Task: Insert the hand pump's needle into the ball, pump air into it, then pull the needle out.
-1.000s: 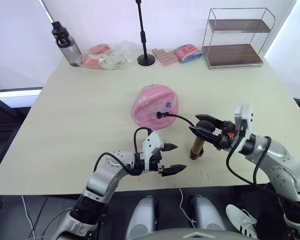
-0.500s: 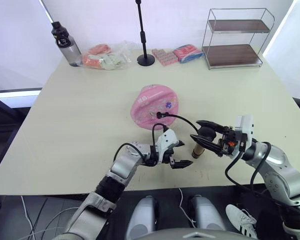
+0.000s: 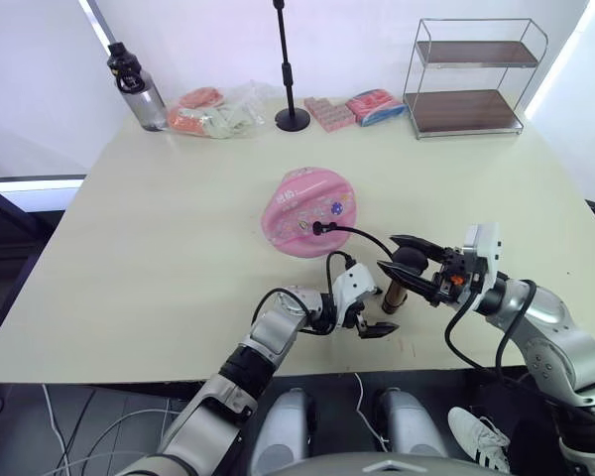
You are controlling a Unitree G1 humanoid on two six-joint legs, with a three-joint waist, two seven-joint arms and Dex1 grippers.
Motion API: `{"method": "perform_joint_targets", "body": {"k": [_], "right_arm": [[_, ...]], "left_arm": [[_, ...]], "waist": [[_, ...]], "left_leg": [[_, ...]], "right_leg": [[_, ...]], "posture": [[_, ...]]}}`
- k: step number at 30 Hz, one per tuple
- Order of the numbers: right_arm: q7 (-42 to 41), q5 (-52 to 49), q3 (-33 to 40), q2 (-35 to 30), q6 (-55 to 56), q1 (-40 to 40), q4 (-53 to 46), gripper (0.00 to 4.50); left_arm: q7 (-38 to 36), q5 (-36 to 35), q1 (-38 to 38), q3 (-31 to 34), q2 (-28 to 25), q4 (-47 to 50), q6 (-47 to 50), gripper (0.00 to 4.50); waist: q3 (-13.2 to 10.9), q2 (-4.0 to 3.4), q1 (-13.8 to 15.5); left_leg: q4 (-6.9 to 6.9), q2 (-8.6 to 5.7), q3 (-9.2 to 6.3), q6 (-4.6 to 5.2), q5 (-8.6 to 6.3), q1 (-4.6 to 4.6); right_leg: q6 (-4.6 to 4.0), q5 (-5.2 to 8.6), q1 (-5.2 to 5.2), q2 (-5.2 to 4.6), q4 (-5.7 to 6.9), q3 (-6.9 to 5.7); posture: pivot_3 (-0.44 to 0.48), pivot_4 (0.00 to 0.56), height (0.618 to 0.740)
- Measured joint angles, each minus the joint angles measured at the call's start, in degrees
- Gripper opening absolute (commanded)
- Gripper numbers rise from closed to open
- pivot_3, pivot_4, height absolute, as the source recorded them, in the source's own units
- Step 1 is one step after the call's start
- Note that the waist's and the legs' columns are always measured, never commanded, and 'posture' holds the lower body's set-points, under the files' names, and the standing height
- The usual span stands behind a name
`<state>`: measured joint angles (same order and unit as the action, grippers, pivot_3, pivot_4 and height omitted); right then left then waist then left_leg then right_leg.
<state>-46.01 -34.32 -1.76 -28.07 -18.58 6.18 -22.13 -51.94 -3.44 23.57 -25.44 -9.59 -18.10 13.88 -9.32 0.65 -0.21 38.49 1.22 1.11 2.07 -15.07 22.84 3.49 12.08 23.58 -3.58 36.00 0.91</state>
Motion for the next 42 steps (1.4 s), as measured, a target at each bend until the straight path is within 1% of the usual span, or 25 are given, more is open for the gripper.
{"method": "perform_joint_targets", "body": {"k": [3,4,5,6,7,8,9,10,11,12,13,19,25,29,34,36,37,39,42], "right_arm": [[0.2,0.0,0.0,0.2,-0.2,0.2,0.1,2.05],[0.2,0.0,0.0,0.2,-0.2,0.3,0.2,2.05],[0.2,0.0,0.0,0.2,-0.2,0.3,0.2,2.05],[0.3,0.1,0.0,0.2,-0.2,0.3,0.2,2.05],[0.3,0.1,0.0,0.2,-0.2,0.3,0.2,2.05],[0.3,0.1,0.0,0.2,-0.2,0.3,0.2,2.05],[0.3,0.1,0.0,0.2,-0.2,0.3,0.2,2.05],[0.3,0.1,0.0,0.2,-0.2,0.3,0.2,2.05],[0.3,0.1,0.0,0.2,-0.2,0.3,0.2,2.05],[0.3,0.0,0.1,0.1,-0.1,0.3,0.2,2.05],[0.4,0.0,0.2,0.1,-0.2,0.4,0.3,2.05],[0.9,-0.7,1.1,-0.3,-1.8,0.4,0.0,2.05],[1.3,-3.1,3.9,-2.4,-4.4,-0.7,-1.0,2.05],[1.8,-7.7,7.0,-5.4,-9.5,-0.2,-1.9,2.05],[2.7,-10.3,8.1,-6.3,-12.1,0.9,-2.3,2.05],[4.5,-18.2,12.2,-9.5,-17.8,4.9,-3.7,2.05],[4.5,-18.5,12.3,-9.7,-18.0,5.0,-3.8,2.05],[5.4,-22.4,14.4,-11.0,-20.5,6.3,-4.0,2.05],[6.7,-29.7,18.8,-15.5,-24.7,10.4,-3.3,2.05]], "left_arm": [[0.0,0.2,-1.2,0.0,0.6,-0.1,-1.6,4.39],[0.3,0.5,-1.5,0.0,0.8,-0.2,-2.1,4.16],[0.7,0.8,-1.6,0.0,1.1,-0.4,-2.5,3.84],[1.3,1.3,-1.6,0.0,1.4,-0.8,-3.1,3.70],[1.6,1.5,-1.6,0.0,1.6,-1.0,-3.3,3.32],[2.3,1.9,-1.6,0.1,2.0,-1.4,-3.7,2.80],[2.6,2.2,-1.7,0.1,2.3,-1.6,-3.9,2.50],[3.2,2.3,-1.6,0.3,2.5,-2.0,-4.1,2.01],[3.7,2.5,-1.5,0.6,2.6,-2.4,-4.5,1.65],[3.7,2.8,-1.5,0.6,2.7,-2.6,-4.8,1.15],[3.7,3.1,-1.5,0.6,3.0,-2.8,-5.1,0.93],[3.8,3.6,-1.1,0.7,3.8,-4.7,-6.9,0.93],[3.5,4.5,-0.4,0.7,4.5,-6.5,-8.6,0.93],[2.4,4.7,0.2,0.2,4.6,-7.5,-9.6,0.93],[1.9,4.7,0.3,0.2,4.6,-7.9,-9.7,0.93],[1.5,4.7,0.7,0.2,4.5,-8.5,-9.9,0.93],[1.5,4.7,0.8,0.2,4.5,-8.5,-9.9,0.93],[1.1,4.7,0.9,0.2,4.3,-8.8,-10.5,0.93],[0.9,4.7,1.0,0.2,4.2,-9.5,-11.1,0.93]], "waist": [[0.0,0.00,0.1],[0.0,0.01,0.1],[0.0,0.01,0.2],[0.0,0.01,0.3],[0.0,0.01,0.4],[0.0,0.01,0.4],[0.0,0.01,0.5],[0.0,0.01,0.6],[0.0,0.01,0.7],[0.0,0.01,0.8],[0.0,0.01,0.9],[0.0,0.03,1.2],[0.0,0.04,1.2],[0.0,0.04,1.1],[0.0,0.03,1.0],[0.0,0.05,1.0],[0.0,0.05,1.0],[0.0,0.05,1.0],[0.0,0.07,1.0]], "left_leg": [[0.00,0.00,-0.02,0.00,0.00,0.00],[0.00,0.00,-0.01,0.00,0.00,0.00],[0.01,0.00,-0.02,0.00,0.00,0.00],[0.02,0.00,-0.01,0.00,0.00,0.00],[0.02,0.00,-0.01,0.00,0.00,0.00],[0.02,0.00,-0.01,0.00,0.00,0.00],[0.02,0.00,-0.01,0.00,0.00,0.00],[0.02,0.00,-0.01,0.00,0.00,0.00],[0.01,0.00,-0.01,0.00,0.00,0.00],[0.01,0.00,0.00,0.00,0.00,0.00],[0.01,-0.01,0.01,0.00,0.00,0.00],[0.05,-0.05,0.01,0.00,0.00,0.02],[0.08,-0.06,0.00,0.00,0.00,0.03],[0.07,-0.06,-0.04,0.02,-0.01,0.08],[0.05,-0.05,-0.06,0.05,-0.03,0.09],[0.05,-0.05,-0.08,0.06,-0.04,0.10],[0.05,-0.04,-0.09,0.06,-0.04,0.10],[0.04,-0.03,-0.08,0.09,-0.05,0.11],[0.04,-0.03,-0.08,0.10,-0.06,0.12]], "right_leg": [[0.00,0.00,0.00,-0.01,0.00,0.01],[-0.01,0.00,-0.01,-0.01,0.00,0.01],[0.00,0.00,-0.01,-0.01,0.00,0.01],[-0.01,0.00,-0.01,-0.01,0.00,0.00],[-0.01,0.00,-0.01,-0.01,0.00,0.01],[0.00,0.00,-0.01,-0.01,0.00,0.00],[0.00,0.00,-0.01,-0.01,0.00,0.00],[0.01,-0.01,-0.01,-0.01,0.00,0.00],[0.01,-0.01,-0.01,-0.01,0.00,0.00],[0.00,-0.01,-0.01,0.00,0.00,-0.01],[0.00,0.00,-0.01,-0.01,0.00,-0.01],[-0.03,0.01,-0.06,-0.06,-0.01,-0.03],[-0.02,0.01,-0.08,-0.07,-0.01,-0.05],[-0.03,0.00,-0.05,-0.07,-0.03,-0.04],[-0.01,-0.01,-0.01,-0.06,-0.03,-0.02],[-0.01,-0.01,-0.01,-0.06,-0.04,-0.02],[-0.01,-0.01,-0.01,-0.06,-0.04,-0.02],[-0.01,-0.01,0.00,-0.06,-0.05,-0.02],[-0.02,-0.01,0.00,-0.06,-0.07,-0.01]], "posture": [[0.000,0.150,0.740],[0.000,0.150,0.740],[0.000,0.150,0.740],[0.000,0.150,0.740],[0.000,0.150,0.740],[0.000,0.150,0.740],[0.000,0.150,0.740],[0.000,0.150,0.740],[0.000,0.150,0.740],[0.000,0.150,0.740],[0.000,0.150,0.740],[0.000,0.150,0.740],[0.000,0.150,0.740],[0.000,0.150,0.740],[0.000,0.150,0.740],[0.000,0.150,0.740],[0.000,0.150,0.740],[0.000,0.150,0.740],[0.000,0.150,0.740]]}}
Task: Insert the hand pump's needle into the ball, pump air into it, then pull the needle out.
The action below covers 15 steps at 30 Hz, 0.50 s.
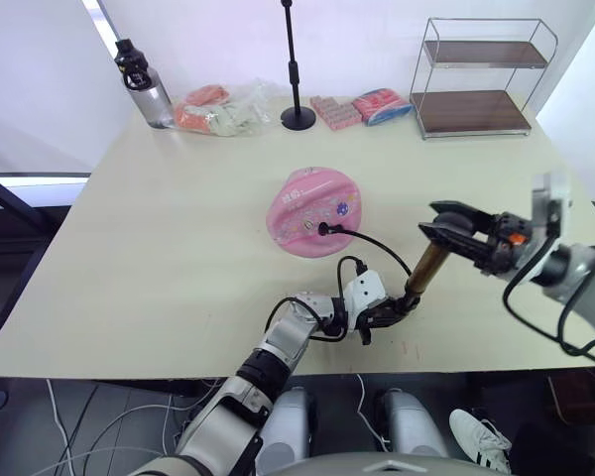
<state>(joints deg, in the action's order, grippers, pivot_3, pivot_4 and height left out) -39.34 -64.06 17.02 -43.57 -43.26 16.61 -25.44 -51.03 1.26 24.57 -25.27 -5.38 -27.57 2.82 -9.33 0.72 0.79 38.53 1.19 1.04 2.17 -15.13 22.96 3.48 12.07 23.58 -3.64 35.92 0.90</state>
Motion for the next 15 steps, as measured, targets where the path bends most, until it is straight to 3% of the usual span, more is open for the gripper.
{"method": "perform_joint_targets", "body": {"k": [6,15], "right_arm": [[2.3,-9.5,3.8,-4.5,-4.4,6.2,1.9,2.05],[4.2,-13.8,4.2,-6.2,-7.8,8.4,3.0,2.05]], "left_arm": [[-0.3,0.0,0.1,0.0,-0.1,-0.7,-0.8,0.93],[-1.2,0.2,0.1,-0.1,0.0,-0.7,-1.0,0.93]], "waist": [[0.0,0.01,0.0],[0.0,0.02,0.0]], "left_leg": [[-0.01,0.02,0.02,0.01,-0.01,0.01],[-0.01,0.02,0.03,0.06,-0.04,0.05]], "right_leg": [[0.01,-0.01,0.01,0.00,-0.01,0.01],[0.07,-0.04,0.03,-0.01,-0.03,0.01]], "posture": [[0.000,0.150,0.740],[0.000,0.150,0.740]]}}
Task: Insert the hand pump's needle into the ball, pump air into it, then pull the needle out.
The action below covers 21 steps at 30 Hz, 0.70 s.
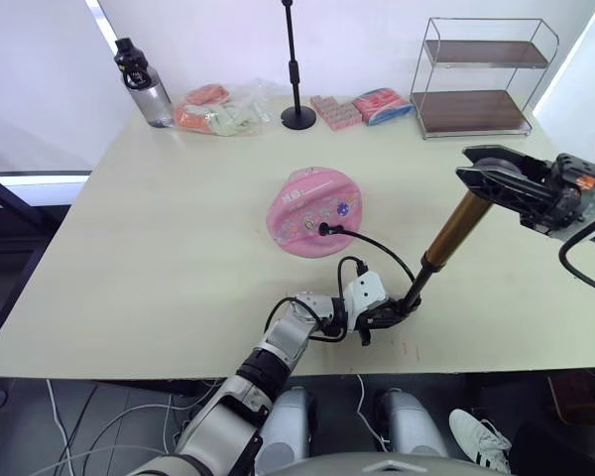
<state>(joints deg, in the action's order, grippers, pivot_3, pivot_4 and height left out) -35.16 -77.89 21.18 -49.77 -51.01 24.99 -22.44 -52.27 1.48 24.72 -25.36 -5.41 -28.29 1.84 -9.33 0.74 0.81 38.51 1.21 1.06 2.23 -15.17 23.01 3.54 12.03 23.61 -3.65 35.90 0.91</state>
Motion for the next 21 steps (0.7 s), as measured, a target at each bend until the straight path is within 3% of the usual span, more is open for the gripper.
{"method": "perform_joint_targets", "body": {"k": [12,21], "right_arm": [[-8.1,7.6,-1.0,-1.7,4.2,-5.3,-4.0,2.05],[-14.0,22.0,-10.1,3.9,15.1,-13.3,-2.4,2.05]], "left_arm": [[0.2,0.6,-0.5,0.1,-0.1,-1.0,-1.8,0.93],[0.2,1.1,-0.6,0.3,-0.2,-1.9,-2.3,0.93]], "waist": [[0.3,0.19,0.0],[1.2,0.80,-0.1]], "left_leg": [[0.00,0.02,0.00,0.04,-0.02,-0.10],[-0.02,0.08,0.01,0.04,-0.03,-0.27]], "right_leg": [[-0.05,0.04,-0.05,0.02,0.00,-0.01],[-0.12,0.08,-0.15,0.06,0.00,-0.01]], "posture": [[0.000,0.150,0.740],[0.000,0.150,0.740]]}}
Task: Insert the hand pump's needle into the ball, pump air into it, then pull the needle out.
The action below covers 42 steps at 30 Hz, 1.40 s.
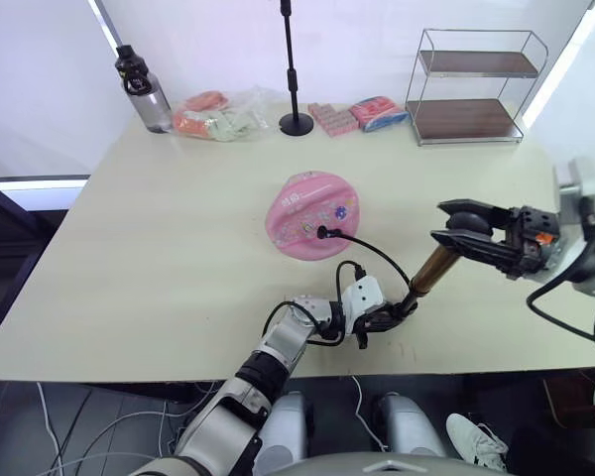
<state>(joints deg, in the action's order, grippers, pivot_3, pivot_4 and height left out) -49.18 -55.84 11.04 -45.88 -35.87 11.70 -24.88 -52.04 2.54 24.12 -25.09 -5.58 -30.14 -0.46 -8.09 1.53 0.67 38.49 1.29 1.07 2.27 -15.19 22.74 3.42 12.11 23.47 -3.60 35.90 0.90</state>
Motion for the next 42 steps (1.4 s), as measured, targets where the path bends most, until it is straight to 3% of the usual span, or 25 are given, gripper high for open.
{"method": "perform_joint_targets", "body": {"k": [9,18,26,32,42], "right_arm": [[-3.3,14.2,-10.0,5.5,10.6,-4.6,7.3,2.05],[-4.9,16.6,-10.8,8.8,15.0,-4.2,8.6,2.05],[-5.5,8.9,-7.5,2.8,2.4,2.6,8.9,2.05],[-5.7,-3.1,-0.4,-4.9,-8.6,13.1,8.5,2.05],[-2.6,-11.9,3.3,-9.5,-19.3,23.6,12.2,2.05]], "left_arm": [[-0.1,0.0,0.1,0.0,0.1,-0.4,-0.1,0.93],[-0.6,0.1,0.4,0.1,-0.1,-0.8,0.2,0.93],[-2.8,-1.4,0.5,0.4,-0.1,-0.9,0.6,0.93],[-3.7,-2.0,0.8,0.5,-0.2,-1.1,0.7,0.93],[-4.8,-2.7,1.1,0.6,-0.2,-1.0,0.6,0.93]], "waist": [[0.2,-0.03,0.0],[0.4,-0.06,0.0],[0.2,-0.31,0.1],[-0.2,-0.56,0.2],[-0.5,-0.65,0.1]], "left_leg": [[-0.01,-0.01,0.00,0.00,0.00,-0.01],[-0.01,0.01,0.00,0.00,0.00,-0.07],[-0.02,-0.02,0.01,0.00,0.00,0.14],[-0.06,-0.06,-0.03,0.01,-0.01,0.20],[-0.05,-0.05,0.03,0.06,-0.04,0.31]], "right_leg": [[-0.01,0.00,-0.01,0.00,0.00,-0.01],[-0.01,0.00,-0.03,0.04,0.00,-0.01],[-0.03,0.00,0.11,-0.02,-0.01,0.01],[-0.03,0.00,0.14,-0.08,-0.05,-0.03],[-0.02,0.00,0.23,-0.13,-0.07,0.01]], "posture": [[0.000,0.150,0.740],[0.000,0.150,0.740],[0.000,0.150,0.740],[0.000,0.150,0.740],[0.000,0.150,0.740]]}}
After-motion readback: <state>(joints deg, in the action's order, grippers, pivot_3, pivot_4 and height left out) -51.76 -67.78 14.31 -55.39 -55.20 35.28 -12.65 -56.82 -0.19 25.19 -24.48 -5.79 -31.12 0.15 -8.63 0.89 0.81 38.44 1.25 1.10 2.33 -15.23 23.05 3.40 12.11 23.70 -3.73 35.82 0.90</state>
